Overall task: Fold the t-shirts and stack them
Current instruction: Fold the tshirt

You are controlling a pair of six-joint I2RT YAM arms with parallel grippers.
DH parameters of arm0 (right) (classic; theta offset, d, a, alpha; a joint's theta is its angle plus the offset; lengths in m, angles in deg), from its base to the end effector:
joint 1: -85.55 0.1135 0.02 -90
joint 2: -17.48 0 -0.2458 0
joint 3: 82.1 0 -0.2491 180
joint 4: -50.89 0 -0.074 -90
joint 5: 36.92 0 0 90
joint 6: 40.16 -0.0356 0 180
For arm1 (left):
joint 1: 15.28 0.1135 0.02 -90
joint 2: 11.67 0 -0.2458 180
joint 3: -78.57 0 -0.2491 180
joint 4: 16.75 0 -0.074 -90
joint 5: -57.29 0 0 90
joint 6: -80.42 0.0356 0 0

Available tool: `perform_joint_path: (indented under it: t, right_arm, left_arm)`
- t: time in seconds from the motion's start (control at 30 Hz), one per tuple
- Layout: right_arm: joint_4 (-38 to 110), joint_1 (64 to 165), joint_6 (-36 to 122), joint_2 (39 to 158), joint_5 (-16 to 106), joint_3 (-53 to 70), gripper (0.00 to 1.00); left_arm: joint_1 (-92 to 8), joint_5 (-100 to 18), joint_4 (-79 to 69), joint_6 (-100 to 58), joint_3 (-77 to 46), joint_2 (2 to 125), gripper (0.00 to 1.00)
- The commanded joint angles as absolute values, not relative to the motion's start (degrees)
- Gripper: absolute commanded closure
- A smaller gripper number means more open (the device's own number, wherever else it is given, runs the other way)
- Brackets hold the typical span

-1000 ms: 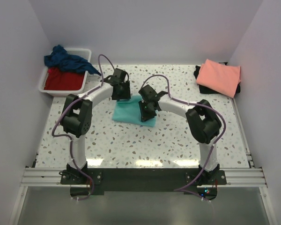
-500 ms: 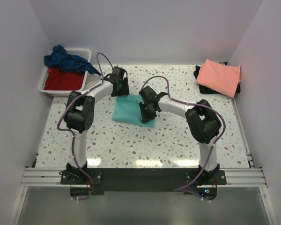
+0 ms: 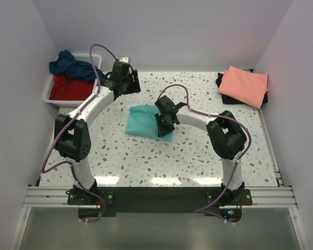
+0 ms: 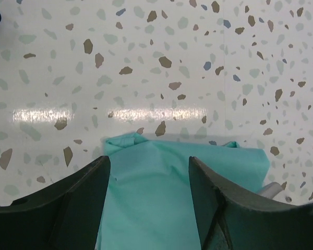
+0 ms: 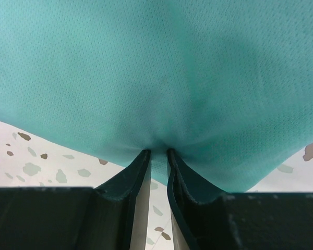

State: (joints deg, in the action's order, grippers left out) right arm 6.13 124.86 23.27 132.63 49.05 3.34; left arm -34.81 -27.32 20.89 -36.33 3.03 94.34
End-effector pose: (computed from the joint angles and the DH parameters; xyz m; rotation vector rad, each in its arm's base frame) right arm 0.3105 0.2574 0.1489 -0.3307 2.7693 0.4137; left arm 0.3985 -0.1378 0.2739 -0.1937 2.2635 -0.3256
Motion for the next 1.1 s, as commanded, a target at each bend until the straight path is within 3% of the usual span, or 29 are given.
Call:
perform_joint_path:
  t: [0.0,0.4,1.07]
  right_arm:
    - [4.87,124.84,23.21,132.19,50.88,5.39,0.77]
    - [3.47,124.14,22.5,125.67,58.97,-3.04,0.66]
    - [4.88,117.02,20.92,140.88,62.48,-16.15,0.66]
  left_arm:
    - [-35.32,-29.89,26.98,-35.42,2.16,92.57,0.34]
    - [-36.46,-30.51,26.63,-35.42,-3.12,94.23,0.34]
    - [-36.55,-24.8,23.81,-36.74,3.65,106.54,0.34]
